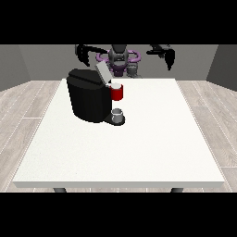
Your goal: Insert the coffee pod into the coffee machine and close the lid
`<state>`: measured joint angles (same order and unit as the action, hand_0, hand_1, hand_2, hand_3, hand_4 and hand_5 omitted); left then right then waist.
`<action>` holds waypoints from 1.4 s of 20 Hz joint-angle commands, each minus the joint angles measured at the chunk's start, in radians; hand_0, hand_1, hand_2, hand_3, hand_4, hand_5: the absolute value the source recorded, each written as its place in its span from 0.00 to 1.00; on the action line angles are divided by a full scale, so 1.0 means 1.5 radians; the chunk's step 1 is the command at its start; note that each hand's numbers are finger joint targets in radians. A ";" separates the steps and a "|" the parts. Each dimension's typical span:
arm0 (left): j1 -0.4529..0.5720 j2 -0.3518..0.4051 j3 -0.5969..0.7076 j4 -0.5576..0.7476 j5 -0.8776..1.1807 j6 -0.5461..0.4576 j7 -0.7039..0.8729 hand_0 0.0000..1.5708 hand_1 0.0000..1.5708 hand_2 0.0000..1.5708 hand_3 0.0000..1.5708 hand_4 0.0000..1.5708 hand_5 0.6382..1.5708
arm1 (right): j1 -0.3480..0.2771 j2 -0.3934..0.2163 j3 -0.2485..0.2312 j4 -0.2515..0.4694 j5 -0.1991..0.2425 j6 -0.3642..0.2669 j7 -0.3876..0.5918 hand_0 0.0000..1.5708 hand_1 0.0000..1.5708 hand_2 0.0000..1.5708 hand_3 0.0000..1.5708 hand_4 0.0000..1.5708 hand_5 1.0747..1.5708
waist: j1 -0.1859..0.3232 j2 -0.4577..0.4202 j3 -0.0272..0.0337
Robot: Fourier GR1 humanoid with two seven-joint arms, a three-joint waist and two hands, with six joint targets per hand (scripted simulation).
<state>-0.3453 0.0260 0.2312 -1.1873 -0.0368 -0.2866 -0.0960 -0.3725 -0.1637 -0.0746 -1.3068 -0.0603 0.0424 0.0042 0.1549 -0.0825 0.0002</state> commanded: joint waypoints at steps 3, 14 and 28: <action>0.042 -0.009 -0.031 -0.072 -0.001 0.034 0.014 0.00 0.00 0.00 0.00 0.00 1.00 | -0.039 0.026 0.014 0.049 0.023 -0.014 -0.023 0.00 0.00 0.00 0.00 0.00 1.00 | -0.017 0.038 -0.0001; 0.072 0.013 -0.036 -0.130 0.027 0.057 0.019 0.00 0.00 0.00 0.00 0.00 1.00 | -0.111 0.005 0.011 0.121 0.040 0.027 -0.037 0.00 0.00 0.00 0.00 0.00 1.00 | -0.033 0.071 -0.0001; 0.046 0.049 -0.031 -0.123 0.052 0.045 0.012 0.00 0.00 0.00 0.00 0.00 1.00 | -0.235 0.004 -0.010 0.186 0.052 0.010 -0.024 0.00 0.00 0.00 0.00 0.00 1.00 | -0.012 0.118 -0.0002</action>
<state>-0.2549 0.0901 0.1738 -1.3889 0.0189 -0.2135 -0.0809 -0.6655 -0.1548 -0.0884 -1.0698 0.0153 0.0512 -0.0857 0.1323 0.0717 -0.0038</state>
